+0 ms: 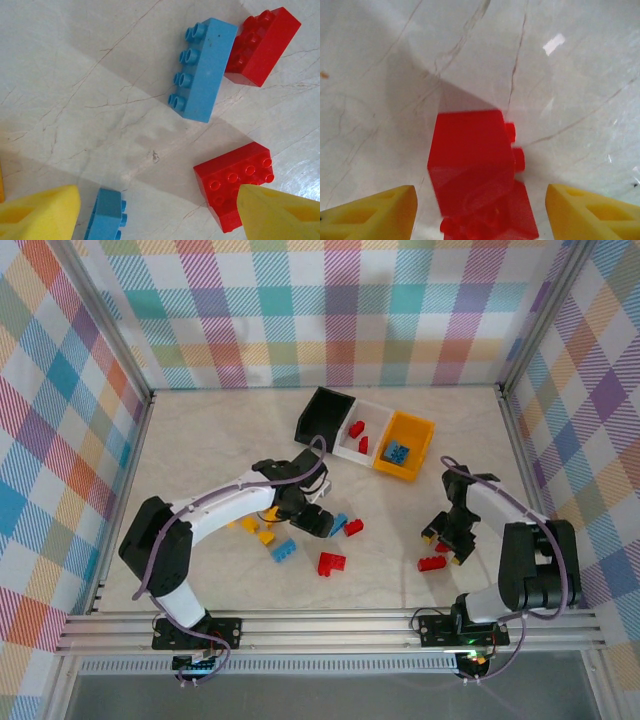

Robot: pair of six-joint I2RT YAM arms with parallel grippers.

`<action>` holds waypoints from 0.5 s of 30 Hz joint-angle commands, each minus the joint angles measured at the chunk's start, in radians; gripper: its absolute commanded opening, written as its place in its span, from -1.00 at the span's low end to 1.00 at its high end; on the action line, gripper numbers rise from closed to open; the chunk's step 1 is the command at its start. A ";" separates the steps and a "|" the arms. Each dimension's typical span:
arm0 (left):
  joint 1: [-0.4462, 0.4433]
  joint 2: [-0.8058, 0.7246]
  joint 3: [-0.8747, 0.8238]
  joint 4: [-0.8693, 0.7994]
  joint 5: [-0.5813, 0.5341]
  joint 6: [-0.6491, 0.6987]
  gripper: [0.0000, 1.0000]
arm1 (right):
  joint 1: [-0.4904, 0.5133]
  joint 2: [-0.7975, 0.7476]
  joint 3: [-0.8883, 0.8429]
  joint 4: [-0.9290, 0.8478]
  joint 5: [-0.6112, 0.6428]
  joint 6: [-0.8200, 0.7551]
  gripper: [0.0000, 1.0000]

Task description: Sort the legos into containers by color

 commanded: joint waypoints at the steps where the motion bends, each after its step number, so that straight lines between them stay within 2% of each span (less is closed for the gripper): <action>1: -0.013 -0.035 -0.029 -0.032 -0.023 -0.005 0.65 | -0.017 0.036 0.026 0.024 0.040 -0.002 0.32; 6: -0.012 -0.042 -0.041 -0.029 -0.022 -0.004 0.65 | -0.028 0.061 0.033 0.051 0.065 -0.026 0.13; 10: -0.010 -0.037 -0.036 -0.029 -0.020 -0.001 0.65 | -0.027 0.050 0.032 0.071 0.064 -0.035 -0.23; 15: 0.000 -0.039 -0.032 -0.018 -0.017 -0.011 0.65 | -0.027 -0.008 0.060 0.064 0.039 -0.036 -0.32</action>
